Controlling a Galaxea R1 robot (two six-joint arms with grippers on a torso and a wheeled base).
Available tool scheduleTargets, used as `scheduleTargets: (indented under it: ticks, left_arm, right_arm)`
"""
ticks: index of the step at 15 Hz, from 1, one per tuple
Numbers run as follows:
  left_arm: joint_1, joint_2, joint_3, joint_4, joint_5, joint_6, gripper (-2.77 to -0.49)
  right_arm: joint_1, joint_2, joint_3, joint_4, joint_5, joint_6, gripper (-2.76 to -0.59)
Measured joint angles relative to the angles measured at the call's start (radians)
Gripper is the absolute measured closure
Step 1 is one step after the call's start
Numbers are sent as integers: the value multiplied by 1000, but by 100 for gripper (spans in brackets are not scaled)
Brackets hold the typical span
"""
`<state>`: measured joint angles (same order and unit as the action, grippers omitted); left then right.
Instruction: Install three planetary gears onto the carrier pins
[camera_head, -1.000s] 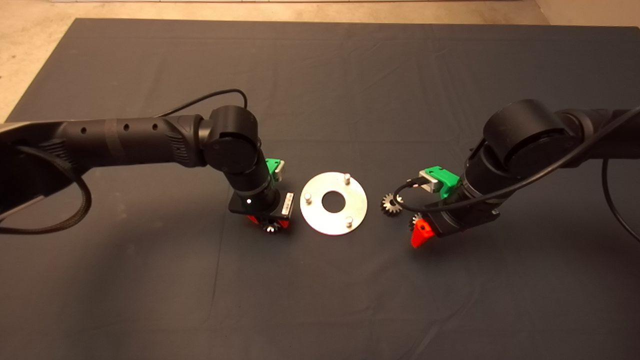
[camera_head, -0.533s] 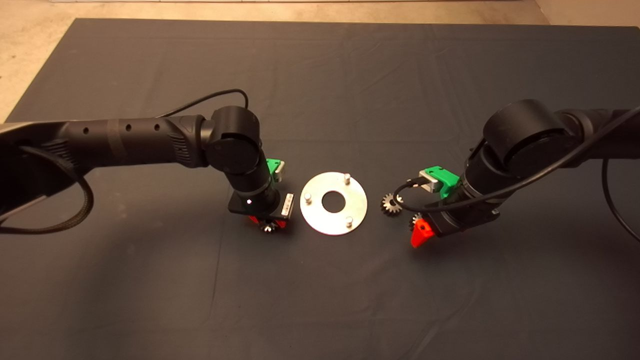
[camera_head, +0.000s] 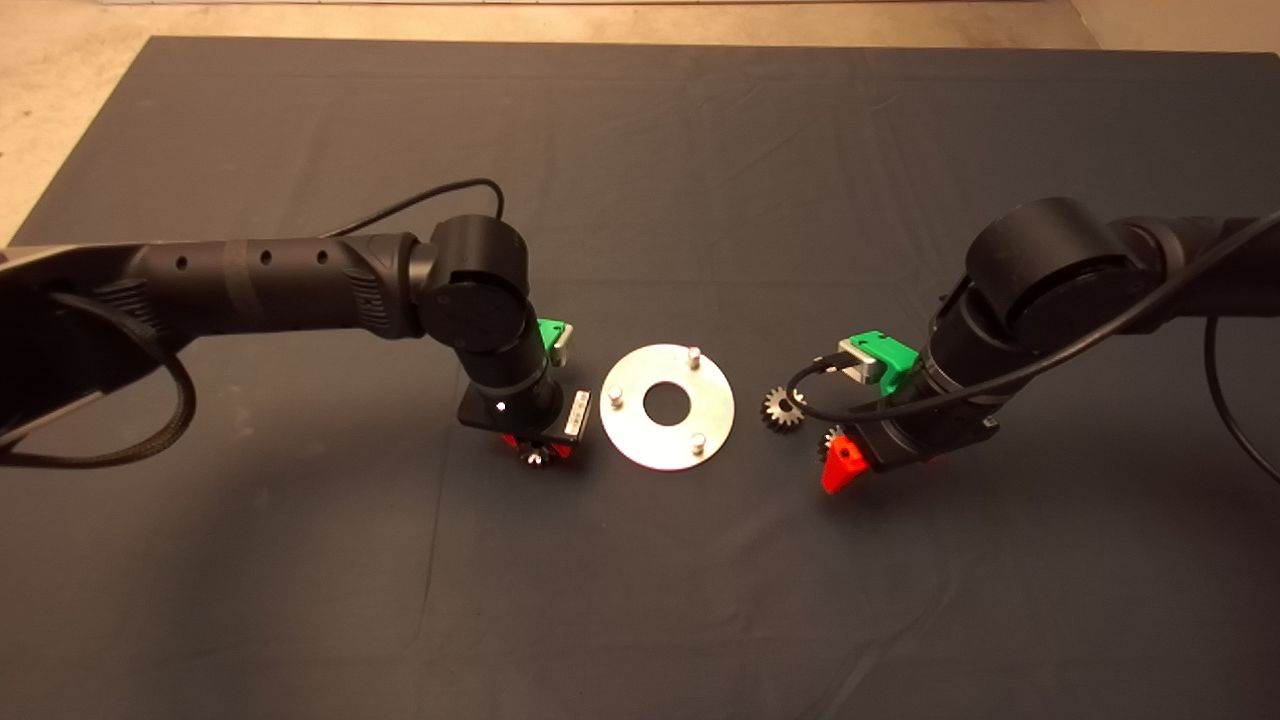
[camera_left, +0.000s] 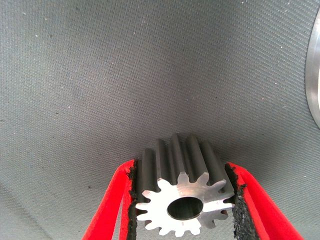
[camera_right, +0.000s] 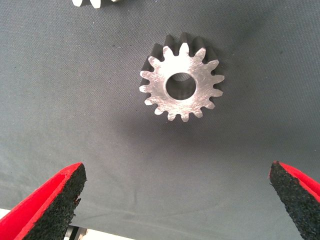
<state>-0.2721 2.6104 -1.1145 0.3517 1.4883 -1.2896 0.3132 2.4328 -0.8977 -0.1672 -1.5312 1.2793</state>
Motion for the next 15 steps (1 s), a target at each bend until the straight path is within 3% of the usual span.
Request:
scheduleTargets:
  ticks: [3,6,7,10,13,15]
  left_arm:
    - [-20,2,2,-9,29,0,-96]
    - [-116,20,2,-33,41,0,-96]
    - [-136,42,2,-41,40,0,-96]
    - [-133,88,4,-76,26,0,-96]
    - [-133,100,3,-83,45,0,-96]
    - [-133,131,3,-89,42,0,-96]
  right_arm:
    - [0,0,0,0,0,0,-273]
    - [0,0,0,0,1,0,-273]
    - [0,1,0,0,1,0,-273]
    - [0,0,0,0,0,0,-273]
    - [0,1,0,0,0,0,-273]
    - [0,5,0,0,2,0,-273]
